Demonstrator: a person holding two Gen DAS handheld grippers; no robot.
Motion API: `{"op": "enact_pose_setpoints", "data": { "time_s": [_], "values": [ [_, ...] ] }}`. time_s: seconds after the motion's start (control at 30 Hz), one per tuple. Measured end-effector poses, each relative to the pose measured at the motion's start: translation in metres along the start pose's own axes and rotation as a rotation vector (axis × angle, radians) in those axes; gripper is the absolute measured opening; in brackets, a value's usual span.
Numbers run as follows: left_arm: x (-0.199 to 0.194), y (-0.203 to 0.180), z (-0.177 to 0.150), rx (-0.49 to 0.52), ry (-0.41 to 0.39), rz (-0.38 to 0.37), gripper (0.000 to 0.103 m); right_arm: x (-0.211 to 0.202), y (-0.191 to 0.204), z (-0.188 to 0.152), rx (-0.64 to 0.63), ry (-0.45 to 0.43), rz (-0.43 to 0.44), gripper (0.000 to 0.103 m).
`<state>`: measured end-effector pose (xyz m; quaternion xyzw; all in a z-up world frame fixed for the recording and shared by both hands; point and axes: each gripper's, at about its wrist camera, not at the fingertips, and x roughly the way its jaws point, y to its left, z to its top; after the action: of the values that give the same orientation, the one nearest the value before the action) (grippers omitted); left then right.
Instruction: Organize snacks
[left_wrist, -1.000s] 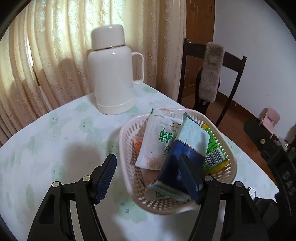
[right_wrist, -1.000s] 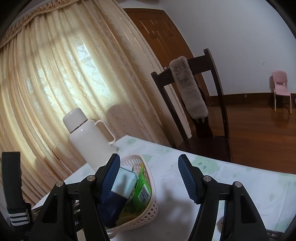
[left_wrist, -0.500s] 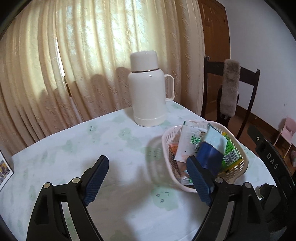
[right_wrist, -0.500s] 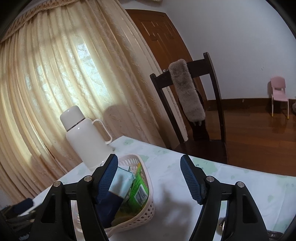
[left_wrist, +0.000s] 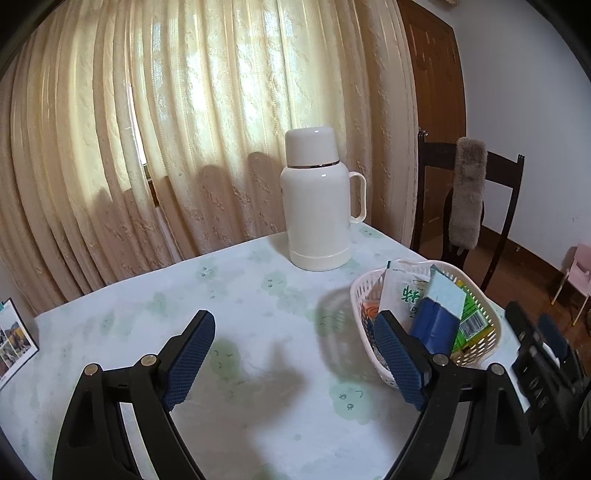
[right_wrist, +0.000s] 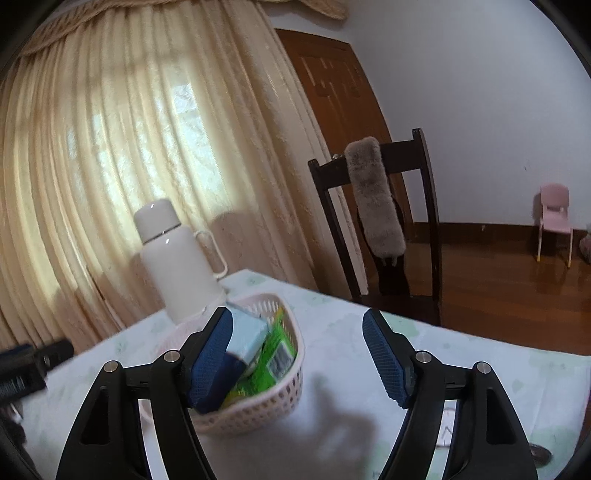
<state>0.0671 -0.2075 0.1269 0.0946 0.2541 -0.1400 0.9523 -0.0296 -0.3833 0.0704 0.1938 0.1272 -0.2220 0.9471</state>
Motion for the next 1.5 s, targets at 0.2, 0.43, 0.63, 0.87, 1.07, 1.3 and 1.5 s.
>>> {"op": "enact_pose_setpoints", "data": {
  "time_s": [0.2,0.43,0.63,0.87,1.07,1.3,1.5],
  "values": [
    [-0.012,-0.005,0.001,0.036,-0.042,0.015,0.089,-0.004,0.011,-0.01,-0.062,0.037,0.034,0.075],
    [-0.019,-0.004,0.004,0.043,-0.068,0.02,0.098,-0.007,0.018,-0.015,-0.102,0.06,0.065,0.081],
    [-0.018,-0.007,0.003,0.069,-0.081,0.06,0.101,-0.006,0.023,-0.018,-0.127,0.073,0.078,0.087],
    [-0.013,-0.009,0.0,0.087,-0.069,0.072,0.102,-0.007,0.035,-0.021,-0.186,0.08,0.102,0.09],
    [-0.01,-0.013,-0.002,0.102,-0.064,0.081,0.103,-0.006,0.035,-0.022,-0.186,0.092,0.108,0.091],
    [-0.007,-0.018,-0.005,0.131,-0.061,0.096,0.103,-0.007,0.037,-0.023,-0.204,0.087,0.106,0.091],
    [-0.004,-0.019,-0.007,0.137,-0.055,0.102,0.103,-0.008,0.039,-0.023,-0.205,0.087,0.105,0.091]
  ]
}}
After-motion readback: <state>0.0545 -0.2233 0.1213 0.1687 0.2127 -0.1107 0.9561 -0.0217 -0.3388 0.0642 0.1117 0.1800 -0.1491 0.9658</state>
